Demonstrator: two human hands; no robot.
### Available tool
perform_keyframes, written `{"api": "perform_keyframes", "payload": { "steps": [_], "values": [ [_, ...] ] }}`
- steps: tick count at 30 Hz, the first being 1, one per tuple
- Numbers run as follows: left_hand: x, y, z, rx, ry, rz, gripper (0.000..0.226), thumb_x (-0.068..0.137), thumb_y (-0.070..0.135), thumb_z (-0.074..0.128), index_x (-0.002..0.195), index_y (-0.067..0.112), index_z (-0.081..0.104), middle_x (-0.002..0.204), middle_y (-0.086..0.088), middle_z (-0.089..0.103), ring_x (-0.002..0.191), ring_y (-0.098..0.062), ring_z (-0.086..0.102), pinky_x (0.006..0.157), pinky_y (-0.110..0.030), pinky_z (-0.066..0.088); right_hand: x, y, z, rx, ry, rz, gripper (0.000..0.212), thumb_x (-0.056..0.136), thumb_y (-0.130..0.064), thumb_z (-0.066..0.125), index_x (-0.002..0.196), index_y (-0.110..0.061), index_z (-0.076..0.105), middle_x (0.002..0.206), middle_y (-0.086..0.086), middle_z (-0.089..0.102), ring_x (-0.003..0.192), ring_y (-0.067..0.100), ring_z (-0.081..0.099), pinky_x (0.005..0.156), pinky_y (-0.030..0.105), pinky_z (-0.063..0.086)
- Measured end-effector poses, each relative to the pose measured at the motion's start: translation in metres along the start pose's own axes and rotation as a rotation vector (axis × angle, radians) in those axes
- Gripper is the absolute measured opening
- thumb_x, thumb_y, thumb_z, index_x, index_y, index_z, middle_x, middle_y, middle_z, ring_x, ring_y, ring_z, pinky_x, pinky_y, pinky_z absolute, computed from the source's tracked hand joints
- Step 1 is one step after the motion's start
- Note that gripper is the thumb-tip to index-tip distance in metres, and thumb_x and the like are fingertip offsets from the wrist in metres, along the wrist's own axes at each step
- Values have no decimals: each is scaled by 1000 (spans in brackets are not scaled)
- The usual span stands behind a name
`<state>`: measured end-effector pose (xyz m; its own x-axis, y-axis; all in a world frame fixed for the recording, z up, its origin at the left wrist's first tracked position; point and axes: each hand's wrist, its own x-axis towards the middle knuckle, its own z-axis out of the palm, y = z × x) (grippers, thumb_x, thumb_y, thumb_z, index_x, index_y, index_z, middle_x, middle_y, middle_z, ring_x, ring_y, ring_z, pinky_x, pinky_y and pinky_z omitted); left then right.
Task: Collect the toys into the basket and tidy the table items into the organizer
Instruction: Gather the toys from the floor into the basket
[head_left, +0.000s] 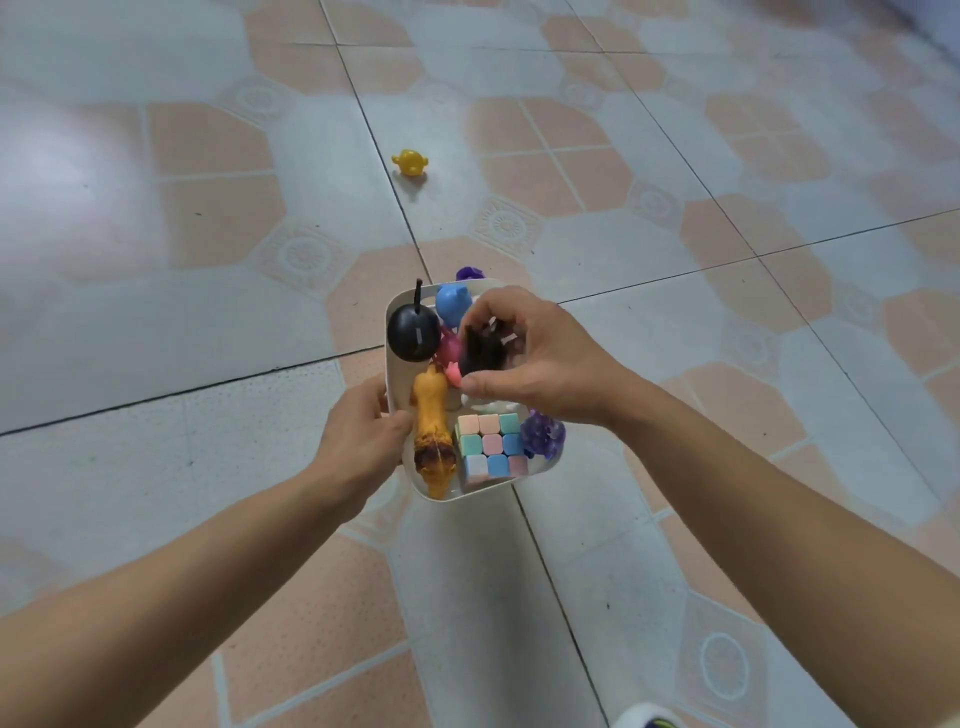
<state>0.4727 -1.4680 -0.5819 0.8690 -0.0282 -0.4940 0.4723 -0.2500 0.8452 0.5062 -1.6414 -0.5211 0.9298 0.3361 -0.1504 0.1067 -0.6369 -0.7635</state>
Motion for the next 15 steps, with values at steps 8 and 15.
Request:
{"api": "perform_keyframes", "payload": {
  "steps": [8, 15],
  "values": [
    [-15, -6, -31, -63, -2, -22, 19, 93, 6, 52, 88, 15, 67, 89, -9, 71, 83, -24, 71, 67, -33, 58, 25, -35, 55, -57, 40, -260, 39, 62, -1, 80, 93, -9, 58, 100, 7, 51, 86, 11, 51, 73, 13, 47],
    [-21, -8, -50, -84, 12, -13, 13, 93, 7, 54, 91, 14, 65, 92, -9, 69, 86, -25, 70, 74, -38, 60, 30, -41, 73, -53, 0, -330, 26, 66, 5, 75, 81, -5, 58, 94, 6, 58, 89, 24, 58, 76, 37, 52]
  ]
}}
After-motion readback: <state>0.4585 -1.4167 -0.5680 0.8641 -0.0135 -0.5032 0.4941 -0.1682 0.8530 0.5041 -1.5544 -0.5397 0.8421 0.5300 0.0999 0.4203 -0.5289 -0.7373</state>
